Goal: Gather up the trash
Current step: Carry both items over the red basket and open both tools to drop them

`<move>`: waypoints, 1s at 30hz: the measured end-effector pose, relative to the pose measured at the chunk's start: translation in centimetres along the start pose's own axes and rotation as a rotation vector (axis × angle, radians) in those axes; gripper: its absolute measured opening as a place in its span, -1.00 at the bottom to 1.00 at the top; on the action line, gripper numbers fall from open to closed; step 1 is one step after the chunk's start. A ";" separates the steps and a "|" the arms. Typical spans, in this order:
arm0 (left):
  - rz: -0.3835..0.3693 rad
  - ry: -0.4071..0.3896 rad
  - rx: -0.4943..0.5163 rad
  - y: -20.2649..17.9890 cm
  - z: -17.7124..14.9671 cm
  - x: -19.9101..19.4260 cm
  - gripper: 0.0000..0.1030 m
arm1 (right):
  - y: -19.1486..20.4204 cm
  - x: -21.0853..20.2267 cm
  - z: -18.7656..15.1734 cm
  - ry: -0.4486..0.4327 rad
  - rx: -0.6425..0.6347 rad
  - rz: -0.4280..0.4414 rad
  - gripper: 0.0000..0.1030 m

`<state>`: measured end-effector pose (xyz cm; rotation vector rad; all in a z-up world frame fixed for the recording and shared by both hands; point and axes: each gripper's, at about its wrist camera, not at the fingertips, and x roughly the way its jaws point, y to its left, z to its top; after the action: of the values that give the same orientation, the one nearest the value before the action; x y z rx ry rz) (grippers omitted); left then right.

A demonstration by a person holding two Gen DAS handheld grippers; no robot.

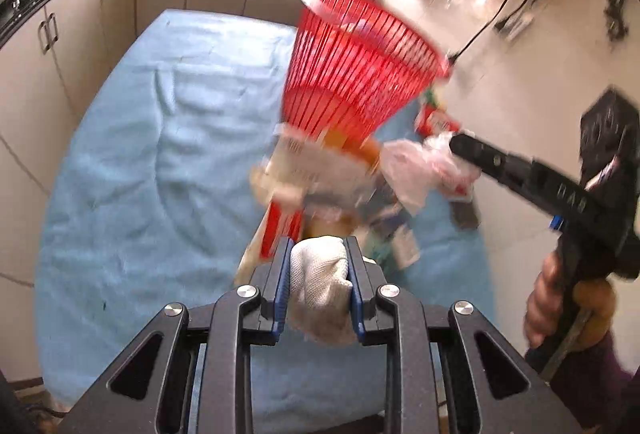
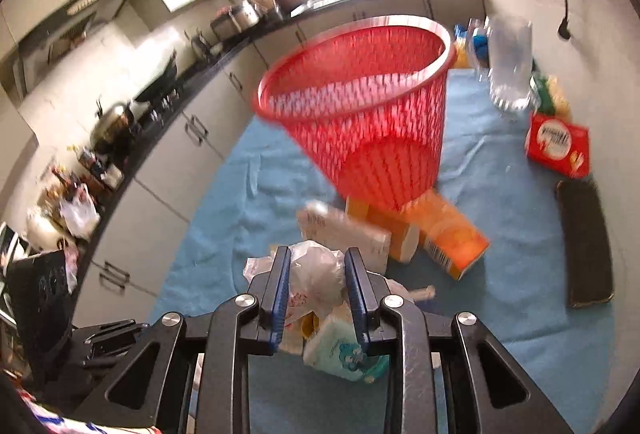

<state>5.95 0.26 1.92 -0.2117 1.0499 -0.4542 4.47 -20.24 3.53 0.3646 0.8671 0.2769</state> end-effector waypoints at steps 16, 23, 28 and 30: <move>-0.124 -0.192 -0.006 -2.0 18.4 1.9 -0.52 | -2.5 -2.1 11.2 -0.236 0.152 -0.056 -0.43; -0.103 -0.208 -0.007 -1.8 20.7 3.3 0.13 | -3.5 0.5 12.0 -0.222 0.184 -0.093 -0.05; -0.074 -0.238 -0.001 -1.0 20.1 2.3 0.26 | -2.7 0.7 11.9 -0.225 0.147 -0.116 0.13; -0.061 -0.240 -0.007 -0.6 19.7 1.9 0.26 | -2.5 0.8 11.8 -0.222 0.140 -0.122 0.15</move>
<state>23.71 -2.07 10.30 -0.2975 0.8114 -0.4683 14.41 -24.57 8.93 0.4616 0.6883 0.0608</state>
